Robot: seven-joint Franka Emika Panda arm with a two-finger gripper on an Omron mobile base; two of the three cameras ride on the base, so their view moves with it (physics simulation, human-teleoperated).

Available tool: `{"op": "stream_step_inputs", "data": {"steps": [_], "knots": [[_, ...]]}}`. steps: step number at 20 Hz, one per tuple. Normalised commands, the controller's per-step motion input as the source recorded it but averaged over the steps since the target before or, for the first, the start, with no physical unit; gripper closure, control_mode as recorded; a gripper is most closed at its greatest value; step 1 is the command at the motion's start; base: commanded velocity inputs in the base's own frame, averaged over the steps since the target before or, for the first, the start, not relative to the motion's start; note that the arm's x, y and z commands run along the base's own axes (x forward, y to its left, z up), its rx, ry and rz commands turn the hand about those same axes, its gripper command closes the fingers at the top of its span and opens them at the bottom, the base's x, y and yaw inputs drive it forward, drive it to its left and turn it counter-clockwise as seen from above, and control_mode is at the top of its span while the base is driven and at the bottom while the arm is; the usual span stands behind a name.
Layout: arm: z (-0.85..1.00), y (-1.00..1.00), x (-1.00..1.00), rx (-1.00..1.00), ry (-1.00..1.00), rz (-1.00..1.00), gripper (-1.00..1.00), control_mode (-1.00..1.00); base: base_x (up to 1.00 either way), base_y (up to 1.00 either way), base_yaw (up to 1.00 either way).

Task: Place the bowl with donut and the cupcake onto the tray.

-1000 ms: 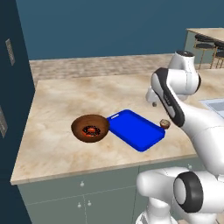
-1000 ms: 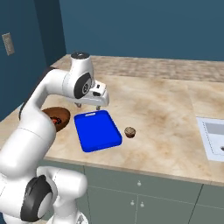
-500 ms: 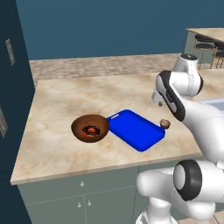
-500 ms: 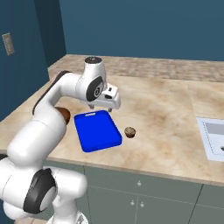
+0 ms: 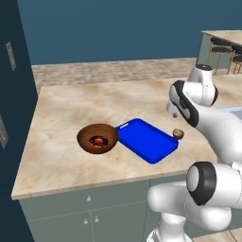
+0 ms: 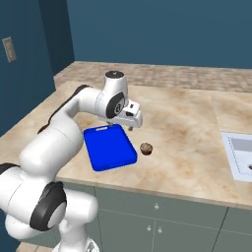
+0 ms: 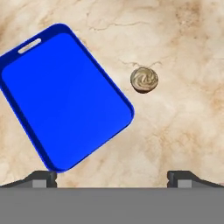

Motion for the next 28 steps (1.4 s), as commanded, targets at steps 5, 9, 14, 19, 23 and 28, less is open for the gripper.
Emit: {"op": "stream_step_inputs", "data": {"steps": [5, 9, 14, 19, 23, 28], "knots": [[-0.36, -0.09, 0.05, 0.0, 0.03, 0.0, -1.0, -1.0, 0.0, 0.0, 0.0], [-0.37, -0.1, 0.12, 0.0, 0.03, -0.02, -1.0, -1.0, 0.0, 0.0, 0.0], [-0.32, -0.15, 0.21, -0.02, 0.0, -0.01, -1.0, -1.0, 0.0, 0.0, 0.0], [-0.28, -0.18, 0.26, -0.03, 0.0, -0.01, -1.0, -1.0, 0.0, 0.0, 0.0], [-0.3, -0.19, 0.28, -0.02, 0.0, -0.01, -1.0, -1.0, 0.0, 0.0, 0.0], [-0.27, -0.18, 0.24, -0.01, 0.0, 0.0, -1.0, -1.0, 0.0, 0.0, 0.0]]}}
